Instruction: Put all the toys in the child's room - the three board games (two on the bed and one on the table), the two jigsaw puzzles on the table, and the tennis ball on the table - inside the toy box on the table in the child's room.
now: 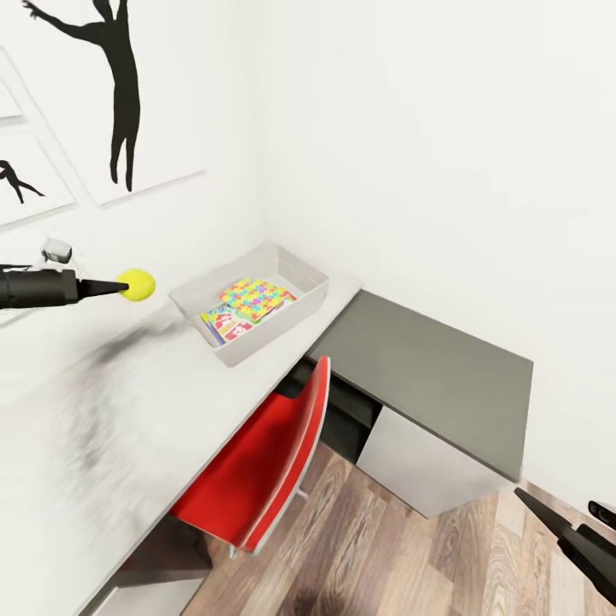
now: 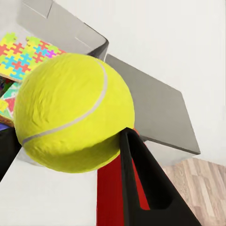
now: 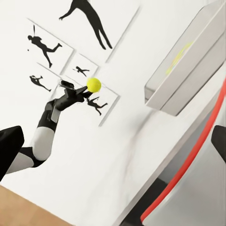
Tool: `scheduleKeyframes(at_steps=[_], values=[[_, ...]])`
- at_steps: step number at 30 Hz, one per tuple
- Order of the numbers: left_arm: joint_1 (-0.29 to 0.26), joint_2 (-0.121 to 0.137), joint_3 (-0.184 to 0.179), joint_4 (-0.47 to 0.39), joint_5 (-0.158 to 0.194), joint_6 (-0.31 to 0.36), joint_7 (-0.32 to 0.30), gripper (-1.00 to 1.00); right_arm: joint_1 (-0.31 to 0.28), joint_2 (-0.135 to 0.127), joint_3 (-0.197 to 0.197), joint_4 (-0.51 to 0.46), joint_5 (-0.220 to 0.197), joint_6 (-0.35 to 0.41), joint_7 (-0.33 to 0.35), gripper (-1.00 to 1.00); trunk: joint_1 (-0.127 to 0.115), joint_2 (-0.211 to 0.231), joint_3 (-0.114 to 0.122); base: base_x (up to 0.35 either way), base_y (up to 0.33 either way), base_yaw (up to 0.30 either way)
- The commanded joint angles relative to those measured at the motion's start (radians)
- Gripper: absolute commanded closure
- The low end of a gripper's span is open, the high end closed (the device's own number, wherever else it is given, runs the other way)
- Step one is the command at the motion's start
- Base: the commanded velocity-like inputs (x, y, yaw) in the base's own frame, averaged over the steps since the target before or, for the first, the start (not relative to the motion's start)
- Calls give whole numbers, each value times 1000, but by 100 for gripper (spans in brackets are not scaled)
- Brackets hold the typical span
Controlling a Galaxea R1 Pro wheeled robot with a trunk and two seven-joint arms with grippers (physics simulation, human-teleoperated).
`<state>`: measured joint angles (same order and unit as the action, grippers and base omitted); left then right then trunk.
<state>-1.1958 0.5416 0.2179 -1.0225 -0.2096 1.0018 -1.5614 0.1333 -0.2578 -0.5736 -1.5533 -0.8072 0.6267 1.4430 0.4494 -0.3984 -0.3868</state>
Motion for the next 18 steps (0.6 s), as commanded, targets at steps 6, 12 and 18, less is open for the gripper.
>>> scheduleKeyframes(at_steps=[6, 12, 18], values=[[-1, -49, 1, -29, -16, 8, -9, 100, 0, 3, -11, 0, 10, 6, 0, -100, 1, -2, 3, 0, 0, -86], [-1, -77, 3, -33, -18, 8, -9, 100, -1, 3, -18, 1, 13, 12, -1, -100, 1, -2, 3, 0, -56, -7], [-1, -78, 4, -33, -18, 8, -9, 100, -1, 2, -19, 0, 14, 13, -1, -100, 1, -2, 3, 26, -102, 0]])
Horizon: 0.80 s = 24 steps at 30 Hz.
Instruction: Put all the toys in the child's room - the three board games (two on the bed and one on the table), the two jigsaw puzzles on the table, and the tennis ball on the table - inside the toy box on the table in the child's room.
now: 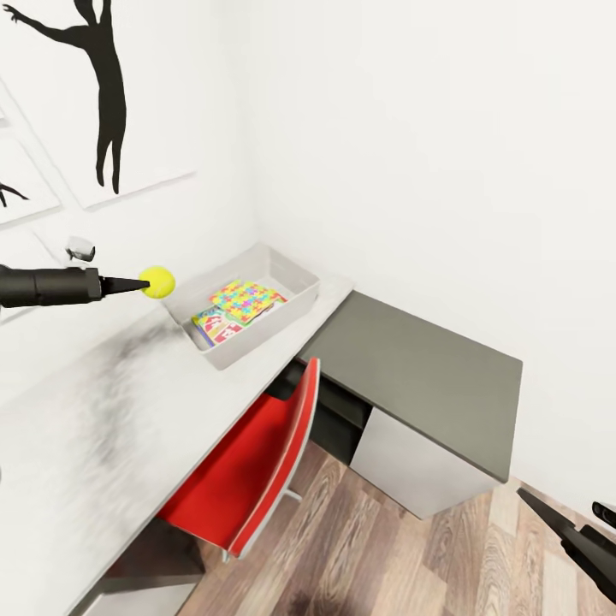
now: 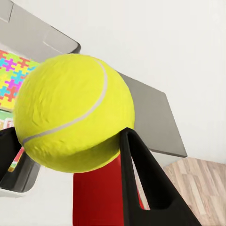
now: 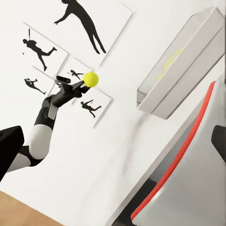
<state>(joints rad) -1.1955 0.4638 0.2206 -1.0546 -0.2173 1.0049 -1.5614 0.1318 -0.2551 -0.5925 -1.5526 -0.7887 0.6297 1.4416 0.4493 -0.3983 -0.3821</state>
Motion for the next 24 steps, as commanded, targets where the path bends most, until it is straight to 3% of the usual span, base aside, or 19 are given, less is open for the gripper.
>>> scheduleKeyframes(at_steps=[1, 9, 13, 14, 18, 20, 24], values=[[-1, 0, 1, -1, -11, 4, -9, 100, 0, 0, 0, -1, -4, 10, 0, -100, 1, -2, -1, 51, -105, 0], [-1, -1, 2, -2, -11, 4, -3, 100, 0, 1, 2, 0, -3, 9, -1, -100, 1, -2, -1, 15, -22, 0], [-2, -1, 2, -1, -11, 6, 41, 100, 0, 3, 2, -1, -2, 8, -3, -100, 1, -2, -1, 95, 95, 0], [-2, -1, 3, -2, -10, 11, 83, 100, 0, 5, 2, -1, 0, 6, -4, -100, 1, -2, -1, 44, 38, -6], [-5, -3, 2, -1, -10, 18, 155, 100, 0, 9, 2, -1, 15, 7, -5, -100, 1, -2, -1, 19, 16, -10], [-7, -22, 1, -1, -10, 20, 228, 100, 0, 12, 2, -1, 22, 7, -6, -100, 1, -2, -1, 5, 4, -3], [-14, -100, -1, -1, -10, 21, 412, 100, -1, 14, 3, -1, 27, 7, -9, -100, 1, -2, -1, 1, 1, -1]])
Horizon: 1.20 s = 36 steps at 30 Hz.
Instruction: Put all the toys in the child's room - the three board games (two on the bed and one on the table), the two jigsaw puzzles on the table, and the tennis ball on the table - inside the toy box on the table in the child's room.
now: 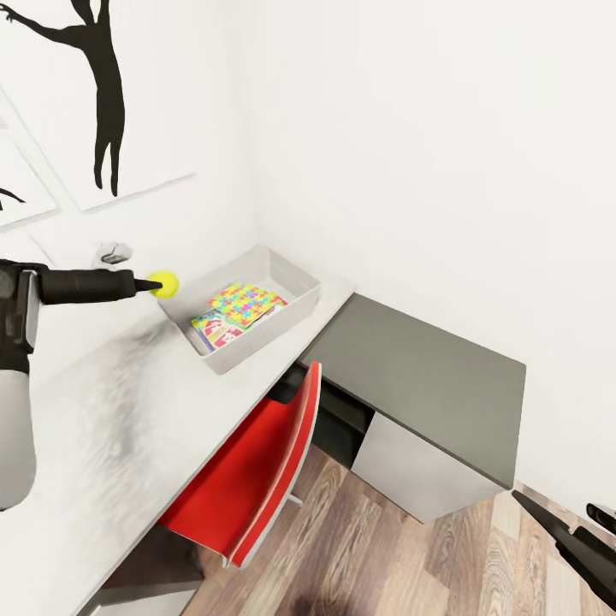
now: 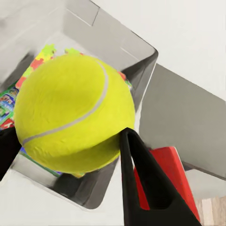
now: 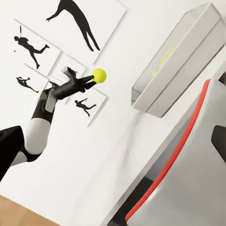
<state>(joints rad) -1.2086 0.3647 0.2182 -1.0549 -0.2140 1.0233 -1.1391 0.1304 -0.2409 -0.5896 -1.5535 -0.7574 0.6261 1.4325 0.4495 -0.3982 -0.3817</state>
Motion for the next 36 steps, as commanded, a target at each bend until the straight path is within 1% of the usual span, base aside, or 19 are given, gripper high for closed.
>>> scheduleKeyframes(at_steps=[1, 3, 5, 6, 8, 9, 10, 12, 19, 22, 25, 26, 27, 28, 30, 32, 35, 36], values=[[-5, -22, 2, 0, -12, 3, 39, 100, 0, 0, 0, -1, -4, 10, 0, -100, 1, -2, -1, 0, 0, 0], [-17, -65, 1, 0, -9, 3, 130, 100, 0, 0, 0, -1, -4, 10, -1, -100, 1, -2, -1, 0, 0, 0], [-35, -105, 0, 0, -10, 3, 200, 100, 0, 0, -1, -1, -4, 10, -1, -100, 1, -2, -1, 0, 0, 0], [-53, -137, -1, 0, -12, 4, 244, 100, 0, 0, -1, -1, -4, 10, -1, -100, 1, -2, -1, 0, 0, 0], [-64, -162, -2, 0, -13, 4, 265, 100, 0, 0, -1, -1, -3, 10, -2, -100, 1, -2, -1, 0, 0, 0], [-66, -167, -2, 0, -14, 4, 269, 100, 0, 0, -1, -1, -3, 10, -2, -100, 1, -2, -1, 0, 0, 0], [-68, -177, -3, 0, -15, 4, 279, 100, 0, 0, -1, -1, -3, 11, -4, -100, 1, -2, -1, 0, 0, 0], [-73, -198, -5, 0, -16, 4, 316, 100, 0, 0, -1, 0, -3, 12, -9, -100, 1, -2, -1, 0, 0, 0], [-84, -255, -6, 5, -14, 4, 548, 100, 0, 0, -1, 0, -3, 13, -14, -100, 1, -2, -1, 0, 0, 0], [-88, -264, -6, 9, -15, 3, 629, 100, 0, 0, 0, -1, -3, 13, -20, -100, 1, -2, -1, 0, 0, 0], [-105, -269, -7, 16, -14, 3, 720, 100, 0, 0, 0, -1, -3, 13, -29, -100, 1, -2, 0, 0, 0, 0], [-108, -278, -8, 18, -13, 2, 763, 100, 0, 0, 0, 0, -3, 13, -31, -100, 1, -2, 0, 0, 0, 0], [-110, -287, -9, 18, -13, 2, 785, 100, 0, 0, 0, 0, -3, 13, -32, -100, 1, -2, -1, 0, 0, 0], [-112, -302, -10, 19, -13, 2, 809, 100, 0, 0, 1, 0, -3, 14, -33, -100, 1, -2, -2, 0, 0, 0], [-114, -318, -20, 19, -14, 0, 834, 100, 0, 0, 1, 0, -3, 14, -34, -100, 1, -2, -5, 0, 0, 0], [-118, -329, -41, 19, -14, -1, 861, 100, 0, 0, 1, 0, -3, 14, -36, -100, 1, -2, -8, 0, 0, 0], [-120, -340, -74, 19, -13, -1, 901, 100, 0, 0, 1, 0, -3, 14, -45, -100, 1, -2, -13, 0, 0, 0], [-121, -342, -78, 19, -13, -1, 905, 100, 0, 0, 1, 0, -3, 14, -47, -100, 1, -2, -14, 0, 0, 0]])
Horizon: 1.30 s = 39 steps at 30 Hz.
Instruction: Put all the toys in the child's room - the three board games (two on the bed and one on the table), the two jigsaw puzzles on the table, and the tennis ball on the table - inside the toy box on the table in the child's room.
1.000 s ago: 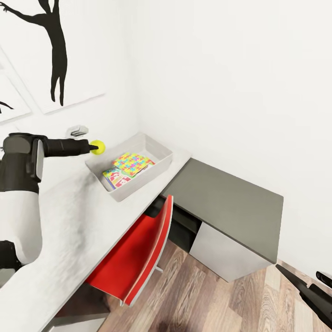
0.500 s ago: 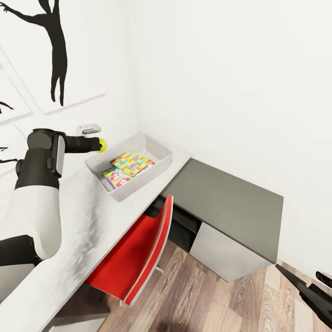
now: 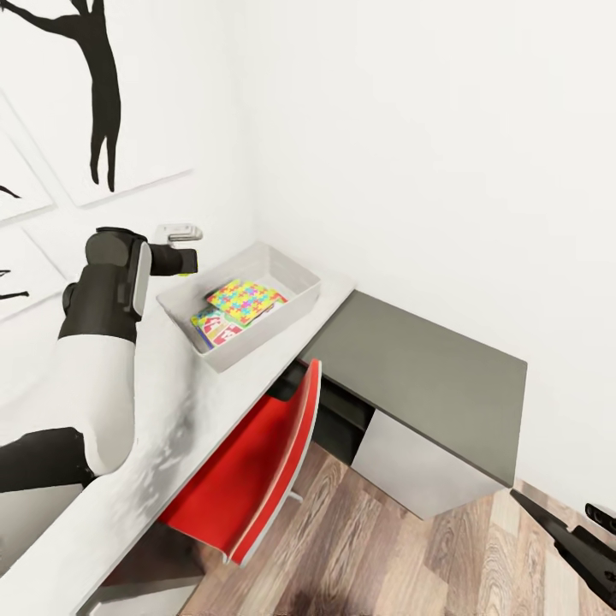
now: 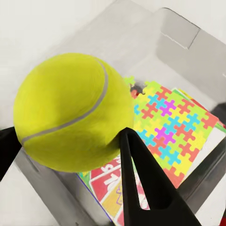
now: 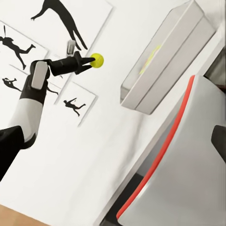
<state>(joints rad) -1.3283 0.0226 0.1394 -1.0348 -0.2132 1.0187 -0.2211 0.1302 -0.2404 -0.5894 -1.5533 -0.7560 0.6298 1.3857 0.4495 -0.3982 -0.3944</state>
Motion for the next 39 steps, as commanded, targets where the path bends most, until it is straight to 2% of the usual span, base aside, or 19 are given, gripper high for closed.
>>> scheduleKeyframes(at_steps=[1, 3, 6, 8, 10, 13, 25, 32, 39], values=[[-1, -5, -7, -1, -14, 2, -7, 100, 0, 0, 0, -1, -5, 10, -3, -100, 1, -2, -3, 0, 0, 0], [-1, -29, -40, 3, -15, 1, 2, 100, 0, 0, 0, -1, -5, 10, -7, -100, 1, -2, -6, 0, 0, 0], [-2, -37, -57, 30, -14, -2, 19, 100, 0, 0, 0, -2, -5, 10, -8, -100, 1, -2, -11, 0, 0, 0], [-2, -40, -62, 59, -16, -5, 54, 100, 0, 0, 1, -2, -5, 10, -8, -100, 1, -2, -15, 0, 0, 0], [-2, -41, -65, 75, -16, -8, 102, 100, 0, 0, 1, -2, -5, 10, -8, -100, 1, -2, -18, 0, 0, 0], [-6, -38, -66, 80, -16, -10, 125, 100, 0, 0, 1, -1, -5, 10, -8, -100, 1, -2, -23, 0, 0, 0], [-33, -27, -63, 84, -17, -9, 143, 100, 0, 0, 0, -2, -5, 10, -8, -100, 1, -2, -33, 0, 0, 0], [-38, -27, -63, 92, -18, -11, 201, 100, 0, 0, 0, -2, -5, 10, -8, -100, 1, -2, -33, 0, 0, 0], [-38, -28, -65, 101, -16, -34, 211, 100, 0, 0, 0, -2, -5, 10, -8, -100, 1, -2, -36, 0, 0, 0]])
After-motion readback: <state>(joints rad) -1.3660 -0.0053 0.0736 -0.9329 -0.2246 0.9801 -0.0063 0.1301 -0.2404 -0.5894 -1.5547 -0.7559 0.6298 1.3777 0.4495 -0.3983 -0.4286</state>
